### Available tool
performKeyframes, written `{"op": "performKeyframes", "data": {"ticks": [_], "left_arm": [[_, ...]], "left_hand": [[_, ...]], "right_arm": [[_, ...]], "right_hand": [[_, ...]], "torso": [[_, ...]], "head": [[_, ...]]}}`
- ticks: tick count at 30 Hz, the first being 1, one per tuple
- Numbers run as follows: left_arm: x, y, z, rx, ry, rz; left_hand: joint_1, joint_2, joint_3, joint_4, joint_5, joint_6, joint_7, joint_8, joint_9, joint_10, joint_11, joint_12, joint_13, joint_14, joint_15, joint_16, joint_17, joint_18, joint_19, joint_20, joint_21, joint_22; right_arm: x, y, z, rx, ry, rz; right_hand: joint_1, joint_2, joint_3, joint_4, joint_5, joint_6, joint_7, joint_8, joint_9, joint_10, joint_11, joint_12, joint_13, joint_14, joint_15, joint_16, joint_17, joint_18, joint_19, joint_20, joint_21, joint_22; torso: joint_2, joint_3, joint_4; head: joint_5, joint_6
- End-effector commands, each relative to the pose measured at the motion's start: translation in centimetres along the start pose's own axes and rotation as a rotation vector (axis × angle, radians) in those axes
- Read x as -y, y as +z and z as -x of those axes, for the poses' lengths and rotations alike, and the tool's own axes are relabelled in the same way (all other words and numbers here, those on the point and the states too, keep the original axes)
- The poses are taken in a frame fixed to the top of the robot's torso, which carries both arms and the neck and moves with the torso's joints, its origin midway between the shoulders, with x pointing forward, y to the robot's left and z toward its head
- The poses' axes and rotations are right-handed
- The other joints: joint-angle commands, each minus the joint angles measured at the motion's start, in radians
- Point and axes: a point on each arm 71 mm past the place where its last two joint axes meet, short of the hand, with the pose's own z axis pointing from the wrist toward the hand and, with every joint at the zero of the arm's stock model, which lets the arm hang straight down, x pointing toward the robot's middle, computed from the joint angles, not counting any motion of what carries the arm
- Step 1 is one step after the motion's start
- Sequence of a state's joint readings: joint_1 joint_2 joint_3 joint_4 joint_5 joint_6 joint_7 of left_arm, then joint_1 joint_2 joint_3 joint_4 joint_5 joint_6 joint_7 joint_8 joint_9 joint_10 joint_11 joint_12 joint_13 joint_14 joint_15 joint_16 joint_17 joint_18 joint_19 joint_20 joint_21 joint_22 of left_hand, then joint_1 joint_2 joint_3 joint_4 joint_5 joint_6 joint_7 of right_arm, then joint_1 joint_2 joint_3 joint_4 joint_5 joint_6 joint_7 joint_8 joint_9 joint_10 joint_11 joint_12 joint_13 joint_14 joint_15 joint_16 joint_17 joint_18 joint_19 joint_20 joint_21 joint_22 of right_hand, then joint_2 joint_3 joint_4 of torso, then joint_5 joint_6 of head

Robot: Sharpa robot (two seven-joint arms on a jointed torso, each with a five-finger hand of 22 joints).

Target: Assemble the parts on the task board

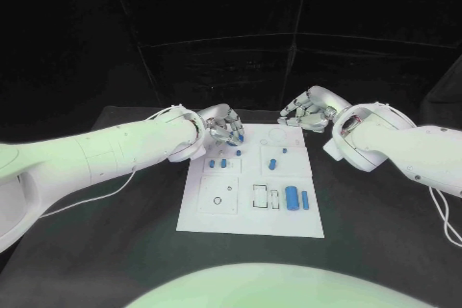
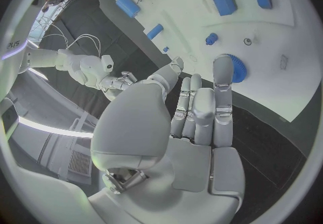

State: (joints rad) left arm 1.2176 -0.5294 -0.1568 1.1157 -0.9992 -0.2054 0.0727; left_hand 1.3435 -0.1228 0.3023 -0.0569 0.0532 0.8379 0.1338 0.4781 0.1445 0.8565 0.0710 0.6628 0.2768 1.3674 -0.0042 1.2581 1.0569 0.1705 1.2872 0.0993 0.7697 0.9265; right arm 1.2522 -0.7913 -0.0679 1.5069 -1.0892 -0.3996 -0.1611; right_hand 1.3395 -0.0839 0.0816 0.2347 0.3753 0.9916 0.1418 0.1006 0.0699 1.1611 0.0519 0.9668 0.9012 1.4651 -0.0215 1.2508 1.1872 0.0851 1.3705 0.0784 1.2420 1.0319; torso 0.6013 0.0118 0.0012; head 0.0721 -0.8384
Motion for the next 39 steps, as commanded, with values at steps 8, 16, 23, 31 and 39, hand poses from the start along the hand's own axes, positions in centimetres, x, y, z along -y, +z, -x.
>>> {"op": "performKeyframes", "data": {"ticks": [8, 16, 23, 31, 39], "left_arm": [[0.4, 1.4, -1.1, -0.082, 0.209, -0.002], [0.2, 2.0, -1.9, -0.129, 0.251, 0.032], [0.0, 2.2, -2.2, -0.154, 0.267, 0.049], [-0.1, 2.6, -2.5, -0.164, 0.273, 0.06], [-0.1, 3.0, -2.7, -0.167, 0.276, 0.067]], "left_hand": [[-0.022, -0.012, -0.01, -0.019, -0.005, 0.054, -0.008, -0.065, -0.041, 0.027, -0.002, -0.049, -0.063, 0.079, -0.007, 0.081, 0.091, -0.044, 0.099, -0.01, 0.203, 0.155], [-0.026, -0.004, -0.017, -0.024, -0.004, 0.076, -0.011, -0.088, -0.054, 0.04, -0.004, -0.064, -0.086, 0.103, -0.011, 0.104, 0.118, -0.056, 0.13, -0.014, 0.273, 0.209], [-0.026, 0.004, -0.018, -0.029, -0.004, 0.093, -0.013, -0.1, -0.061, 0.058, -0.008, -0.07, -0.098, 0.112, -0.014, 0.11, 0.123, -0.062, 0.144, -0.016, 0.307, 0.236], [-0.025, 0.015, -0.014, -0.033, -0.004, 0.112, -0.016, -0.109, -0.066, 0.073, -0.01, -0.078, -0.109, 0.113, -0.015, 0.109, 0.117, -0.062, 0.144, -0.018, 0.307, 0.236], [-0.022, 0.029, -0.004, -0.036, -0.004, 0.121, -0.015, -0.119, -0.071, 0.08, -0.01, -0.088, -0.12, 0.111, -0.016, 0.106, 0.109, -0.062, 0.142, -0.018, 0.305, 0.235]], "right_arm": [[-0.3, 0.1, -0.1, -0.006, -0.002, 0.013], [-0.5, 0.2, -0.2, -0.008, -0.001, 0.017], [-0.5, 0.2, -0.2, -0.008, -0.002, 0.017], [-0.6, 0.3, -0.3, -0.009, -0.001, 0.019], [-0.6, 0.3, -0.3, -0.01, -0.001, 0.021]], "right_hand": [[0.0, 0.004, -0.001, 0.005, 0.004, -0.002, -0.002, 0.005, 0.001, -0.004, -0.001, 0.001, -0.002, 0.027, -0.007, -0.004, -0.001, 0.017, 0.002, -0.004, -0.004, -0.001], [0.0, 0.004, -0.001, 0.005, 0.004, -0.002, -0.002, 0.005, 0.001, -0.004, -0.001, 0.001, -0.002, 0.027, -0.007, -0.004, -0.001, 0.017, 0.002, -0.004, -0.004, -0.001], [0.001, 0.005, -0.002, 0.005, 0.004, -0.002, -0.002, 0.005, 0.001, -0.004, -0.001, 0.001, -0.001, 0.027, -0.007, -0.004, 0.0, 0.017, 0.003, -0.004, -0.003, 0.0], [0.001, 0.005, -0.002, 0.005, 0.004, -0.002, -0.002, 0.005, 0.001, -0.004, -0.001, 0.001, -0.001, 0.027, -0.007, -0.004, 0.0, 0.017, 0.003, -0.004, -0.003, 0.0], [0.001, 0.005, -0.002, 0.006, 0.004, -0.002, -0.002, 0.005, 0.001, -0.004, -0.001, 0.002, -0.001, 0.027, -0.007, -0.004, 0.001, 0.017, 0.003, -0.004, -0.003, 0.001]], "torso": [[-0.001, -0.0004, -0.0007], [0.0, -0.0005, 0.001], [-0.002, -0.0005, 0.0022], [0.0, -0.0013, 0.0014], [-0.001, -0.0001, 0.0014]], "head": [[-0.004, 0.0], [-0.005, -0.001], [-0.007, -0.003], [-0.007, -0.002], [-0.008, -0.004]]}}
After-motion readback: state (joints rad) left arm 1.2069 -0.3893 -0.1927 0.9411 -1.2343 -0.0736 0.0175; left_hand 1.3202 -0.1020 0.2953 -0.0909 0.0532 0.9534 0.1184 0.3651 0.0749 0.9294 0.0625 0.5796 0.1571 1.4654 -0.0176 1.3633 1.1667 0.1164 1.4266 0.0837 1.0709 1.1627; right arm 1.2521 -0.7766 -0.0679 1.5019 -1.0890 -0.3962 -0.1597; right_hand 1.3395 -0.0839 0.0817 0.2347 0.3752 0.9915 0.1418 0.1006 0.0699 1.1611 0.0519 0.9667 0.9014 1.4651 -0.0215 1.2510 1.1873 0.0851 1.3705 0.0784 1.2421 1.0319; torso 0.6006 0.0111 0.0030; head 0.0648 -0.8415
